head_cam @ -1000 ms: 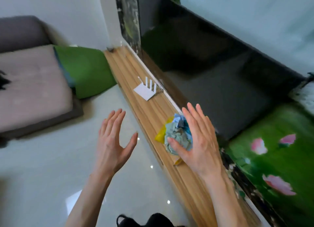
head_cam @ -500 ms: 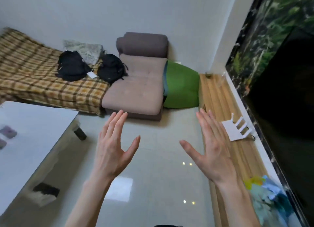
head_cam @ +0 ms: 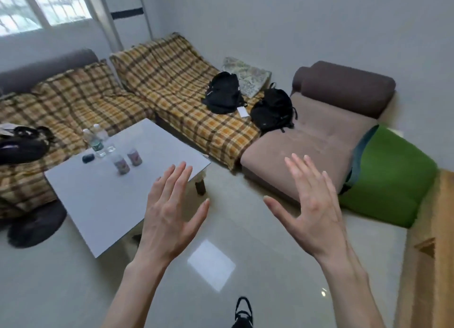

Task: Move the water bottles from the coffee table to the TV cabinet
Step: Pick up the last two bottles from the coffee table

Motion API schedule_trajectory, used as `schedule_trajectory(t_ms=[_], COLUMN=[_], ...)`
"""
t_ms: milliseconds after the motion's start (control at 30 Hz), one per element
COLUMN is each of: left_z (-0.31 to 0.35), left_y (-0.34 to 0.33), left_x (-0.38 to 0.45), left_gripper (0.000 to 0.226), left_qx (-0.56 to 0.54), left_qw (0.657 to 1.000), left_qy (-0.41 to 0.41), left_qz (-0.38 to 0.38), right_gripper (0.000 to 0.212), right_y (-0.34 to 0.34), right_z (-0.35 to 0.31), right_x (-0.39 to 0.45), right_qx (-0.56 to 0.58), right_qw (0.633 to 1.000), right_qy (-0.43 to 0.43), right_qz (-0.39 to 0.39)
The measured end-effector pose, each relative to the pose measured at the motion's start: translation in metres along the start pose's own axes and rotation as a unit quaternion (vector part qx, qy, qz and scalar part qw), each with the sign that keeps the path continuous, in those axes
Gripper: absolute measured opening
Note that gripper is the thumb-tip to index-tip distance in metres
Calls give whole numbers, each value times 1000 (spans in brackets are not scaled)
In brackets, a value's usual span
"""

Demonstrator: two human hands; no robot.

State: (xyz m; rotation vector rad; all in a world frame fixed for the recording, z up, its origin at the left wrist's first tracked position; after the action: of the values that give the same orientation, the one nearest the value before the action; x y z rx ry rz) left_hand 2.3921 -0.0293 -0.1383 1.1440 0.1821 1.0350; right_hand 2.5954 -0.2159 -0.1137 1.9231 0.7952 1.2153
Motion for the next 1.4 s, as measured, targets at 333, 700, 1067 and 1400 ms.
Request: schedule_trajectory(t_ms=[333, 700, 1067, 1400], left_z=[-80, -207, -364, -482], left_y=[12, 43, 59, 38], left_x=[110, 197, 325, 411], left_gripper=[77, 77, 76, 72], left_qx=[48, 93, 90, 77], left_qw=[985, 942, 932, 921], left_qy=[126, 260, 289, 333], left_qz=[111, 190, 201, 187], right_gripper=[82, 84, 83, 82], right_y=[-90, -209, -331, -440], right_z=[-16, -103, -183, -238], right_x=[213, 372, 529, 638], right_qx=[68, 121, 124, 147], right_qw=[983, 947, 937, 922], right_qy=[168, 289, 316, 334], right_qz=[-34, -66, -87, -128])
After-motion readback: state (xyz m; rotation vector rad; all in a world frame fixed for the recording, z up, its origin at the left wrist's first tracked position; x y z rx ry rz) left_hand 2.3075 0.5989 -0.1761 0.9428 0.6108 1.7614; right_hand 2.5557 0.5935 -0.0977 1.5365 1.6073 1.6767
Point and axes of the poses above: each hand's wrist, its own x-axis towards the middle knuckle, its own y-axis out of the back of the hand, z = x × y, the point moved 6 cm from there along x, towards the middle knuckle, and after that the axes turned 11 degrees about y, right-handed, at the moved point
